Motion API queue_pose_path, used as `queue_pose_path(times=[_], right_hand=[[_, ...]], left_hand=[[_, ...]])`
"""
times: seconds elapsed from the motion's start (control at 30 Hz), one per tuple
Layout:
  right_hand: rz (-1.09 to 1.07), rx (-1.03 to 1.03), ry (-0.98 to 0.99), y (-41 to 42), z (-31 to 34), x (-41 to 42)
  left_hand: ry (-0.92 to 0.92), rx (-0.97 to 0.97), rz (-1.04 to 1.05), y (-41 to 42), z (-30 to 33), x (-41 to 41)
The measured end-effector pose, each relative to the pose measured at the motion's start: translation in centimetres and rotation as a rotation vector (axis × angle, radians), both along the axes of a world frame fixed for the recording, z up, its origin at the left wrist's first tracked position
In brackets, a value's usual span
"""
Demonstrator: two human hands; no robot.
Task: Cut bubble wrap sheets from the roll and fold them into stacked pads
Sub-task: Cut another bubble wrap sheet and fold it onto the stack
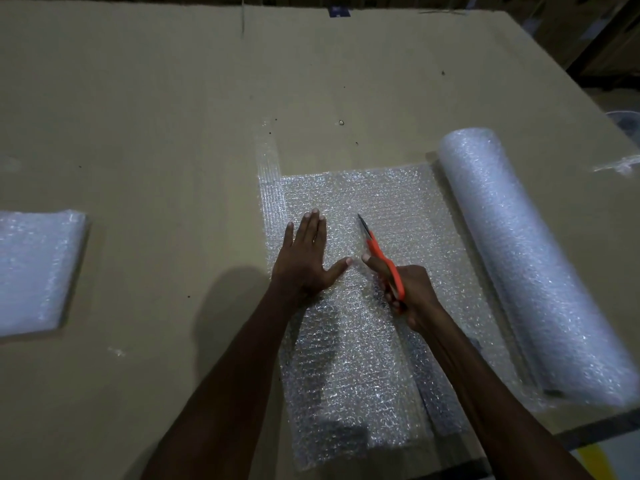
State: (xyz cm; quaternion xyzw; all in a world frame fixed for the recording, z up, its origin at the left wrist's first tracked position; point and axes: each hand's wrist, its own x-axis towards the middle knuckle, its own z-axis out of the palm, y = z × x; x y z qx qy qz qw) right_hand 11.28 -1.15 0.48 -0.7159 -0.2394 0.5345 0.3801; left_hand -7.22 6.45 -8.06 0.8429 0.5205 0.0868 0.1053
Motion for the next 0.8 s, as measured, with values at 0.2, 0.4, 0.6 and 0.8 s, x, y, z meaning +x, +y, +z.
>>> queue_pose_path(times=[0.2, 0.4, 0.6, 0.8], right_hand=[[0.019, -0.002, -0.019, 1.4, 0.2, -0.3], [0.002, -0.007, 0.009, 0.8, -0.2, 0.0], [-0.016, -0.034, 0.053, 1.0, 0.0, 0.0], [0.005, -0.069, 0.034, 1.0, 0.5, -0.1]], left_hand=[[-0.021, 0.031, 0.003, -0.2, -0.1, 0.0], [0.030, 0.009, 0.018, 1.4, 0.8, -0.3], [0.048, -0.056, 0.049, 5.0, 2.1, -0.7], [-0.017, -0.092, 0.051, 6.0, 3.3, -0.5]])
